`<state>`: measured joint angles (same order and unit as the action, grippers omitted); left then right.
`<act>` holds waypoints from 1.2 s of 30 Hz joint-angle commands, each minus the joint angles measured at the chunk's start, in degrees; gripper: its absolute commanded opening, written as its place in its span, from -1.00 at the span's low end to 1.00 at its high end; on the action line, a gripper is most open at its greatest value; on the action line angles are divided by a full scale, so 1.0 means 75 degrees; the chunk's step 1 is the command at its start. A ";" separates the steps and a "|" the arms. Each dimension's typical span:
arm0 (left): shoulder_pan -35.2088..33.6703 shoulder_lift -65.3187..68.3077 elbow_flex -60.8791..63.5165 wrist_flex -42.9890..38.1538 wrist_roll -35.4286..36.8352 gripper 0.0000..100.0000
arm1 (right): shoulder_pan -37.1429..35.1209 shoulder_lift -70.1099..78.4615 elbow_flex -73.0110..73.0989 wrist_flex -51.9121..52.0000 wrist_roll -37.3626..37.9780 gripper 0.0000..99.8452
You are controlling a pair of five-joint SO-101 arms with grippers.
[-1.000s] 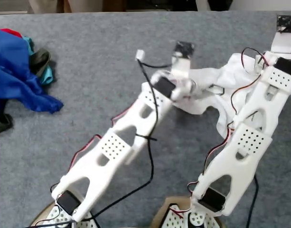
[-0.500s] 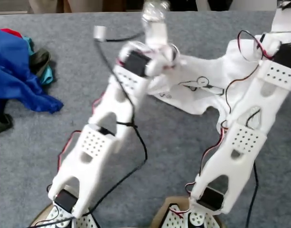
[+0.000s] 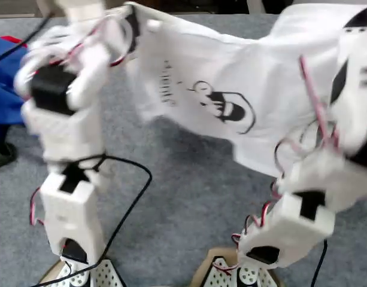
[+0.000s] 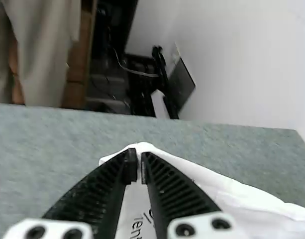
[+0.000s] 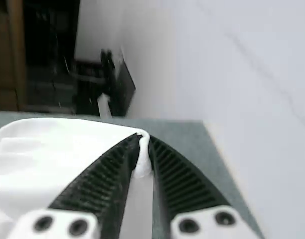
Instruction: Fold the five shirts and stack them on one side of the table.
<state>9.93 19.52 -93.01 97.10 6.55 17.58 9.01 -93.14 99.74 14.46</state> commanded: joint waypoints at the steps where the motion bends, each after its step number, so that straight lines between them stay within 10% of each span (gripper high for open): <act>1: -0.0316 -0.1260 -0.0340 0.0211 -0.0750 -0.96 | -0.0393 -0.1284 -0.0217 0.0035 0.0281 -0.99; 18: -0.1934 -0.3827 0.0352 0.0516 -0.1875 -0.96 | -0.0416 -0.3569 -0.0217 -0.0129 0.1184 -0.99; 36: -0.0188 -1.0145 1.1182 -0.0129 -0.1629 -0.96 | -0.0428 -0.4448 0.2854 -0.1922 0.1536 -0.99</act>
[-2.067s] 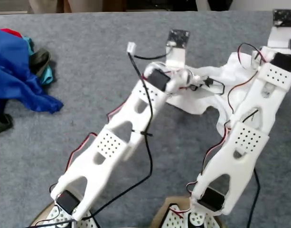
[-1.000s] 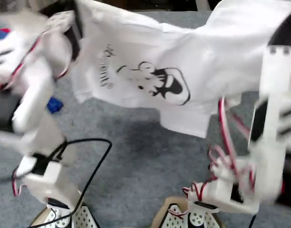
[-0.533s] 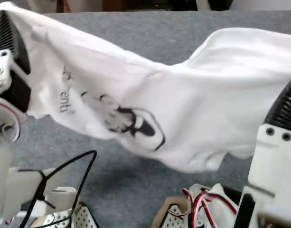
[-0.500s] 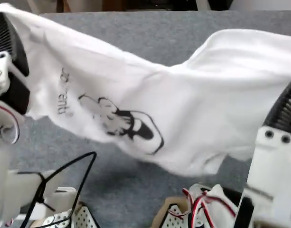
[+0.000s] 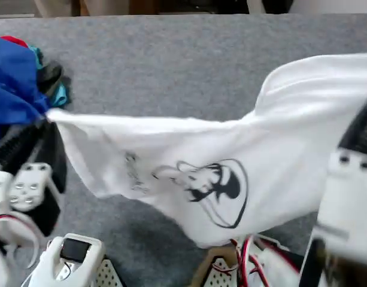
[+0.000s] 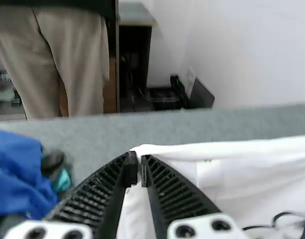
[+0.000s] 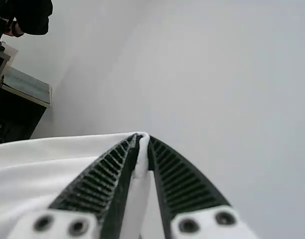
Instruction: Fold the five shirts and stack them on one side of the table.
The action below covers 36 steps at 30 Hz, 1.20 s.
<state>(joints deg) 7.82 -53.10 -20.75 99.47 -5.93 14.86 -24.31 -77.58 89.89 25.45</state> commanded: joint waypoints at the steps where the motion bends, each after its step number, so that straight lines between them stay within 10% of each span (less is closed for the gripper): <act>1: 0.0094 -0.0592 0.1911 -0.0586 0.0035 -0.96 | -0.0076 -0.0006 0.1108 -0.0809 0.0070 -0.99; 8: -0.0258 -0.0791 0.4255 -0.2731 0.0035 -0.96 | -0.0850 0.0006 0.4108 -0.2157 0.0399 -0.99; 21: -0.1231 0.2010 0.7853 -1.1417 0.0047 -0.96 | -0.1061 0.0029 1.0262 -0.7080 0.0551 -0.99; 36: -0.1278 0.8527 0.1055 -0.9248 0.0070 -0.96 | -0.1049 0.4097 0.9442 -0.9799 0.0492 -0.99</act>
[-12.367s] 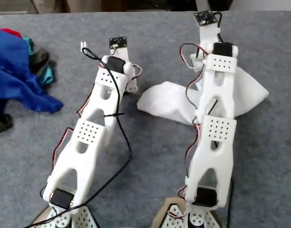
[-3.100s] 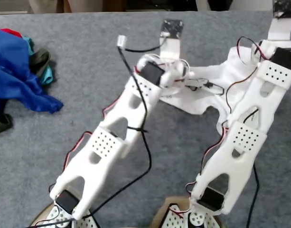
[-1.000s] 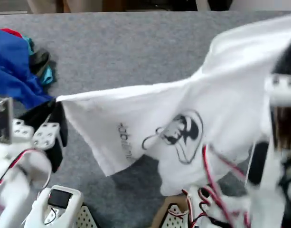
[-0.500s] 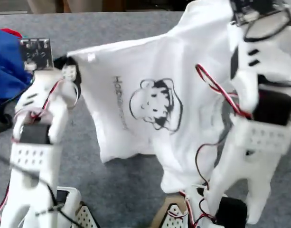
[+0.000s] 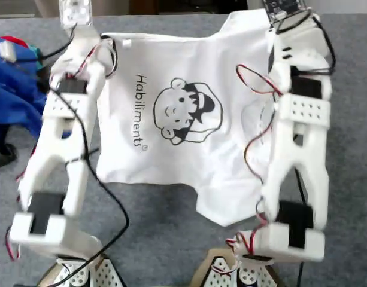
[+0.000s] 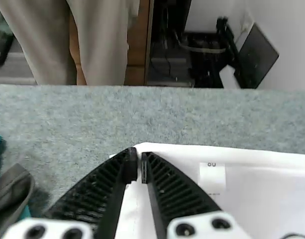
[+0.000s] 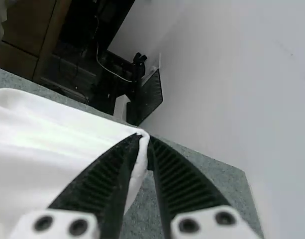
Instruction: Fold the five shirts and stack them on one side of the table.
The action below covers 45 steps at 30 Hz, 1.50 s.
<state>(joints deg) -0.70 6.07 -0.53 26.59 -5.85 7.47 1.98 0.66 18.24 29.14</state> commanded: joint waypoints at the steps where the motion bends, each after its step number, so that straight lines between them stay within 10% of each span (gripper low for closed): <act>1: -0.0152 0.0932 -0.2063 0.0668 0.0070 -0.96 | -0.0041 0.0838 -0.1213 -0.0223 0.0000 -0.99; 25: 0.0774 0.1881 -0.5931 0.9073 -0.0621 -0.96 | 0.0158 0.1284 -0.5890 1.0163 0.0070 -0.99; 38: 0.1184 -0.0639 -0.3165 0.9776 -0.0621 -0.96 | 0.0346 -0.1729 -0.3429 1.0995 0.0293 -0.99; 45: 0.0434 -0.2292 0.1360 0.6951 -0.0457 -0.96 | 0.0252 -0.4425 0.1600 0.8955 0.0293 -0.99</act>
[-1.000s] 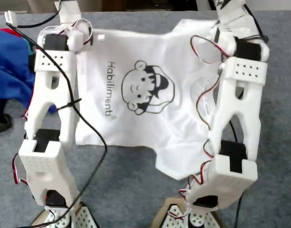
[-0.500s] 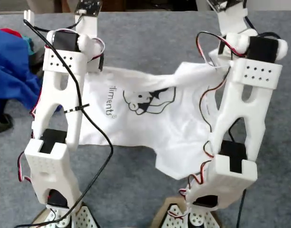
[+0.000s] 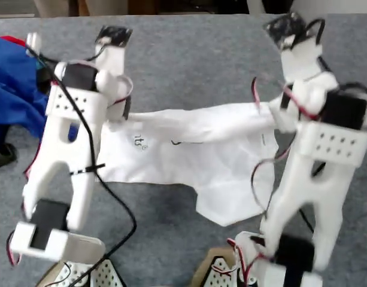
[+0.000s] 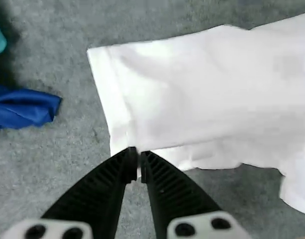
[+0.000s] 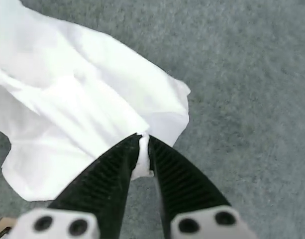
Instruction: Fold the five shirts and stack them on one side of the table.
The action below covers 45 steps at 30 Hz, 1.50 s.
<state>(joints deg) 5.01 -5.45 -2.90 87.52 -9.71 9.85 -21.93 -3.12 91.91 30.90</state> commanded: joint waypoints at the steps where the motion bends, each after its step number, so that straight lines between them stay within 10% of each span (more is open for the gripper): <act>1: -0.0434 -0.0908 0.2122 -0.1489 0.0059 -0.96 | -0.0123 -0.1600 0.2796 -0.1090 0.0059 -0.99; 12: -0.0281 -0.1061 0.3938 -0.2508 -0.0316 -0.96 | 0.0029 -0.4472 0.7039 -0.1512 0.0410 -0.99; 45: -0.0445 -0.1002 0.5345 -0.3376 -0.0668 -0.96 | 0.0252 -0.5855 0.7906 0.0504 0.4196 -0.99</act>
<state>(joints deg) 2.20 -11.43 37.19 62.90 -14.46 10.99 -65.36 55.78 94.81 60.53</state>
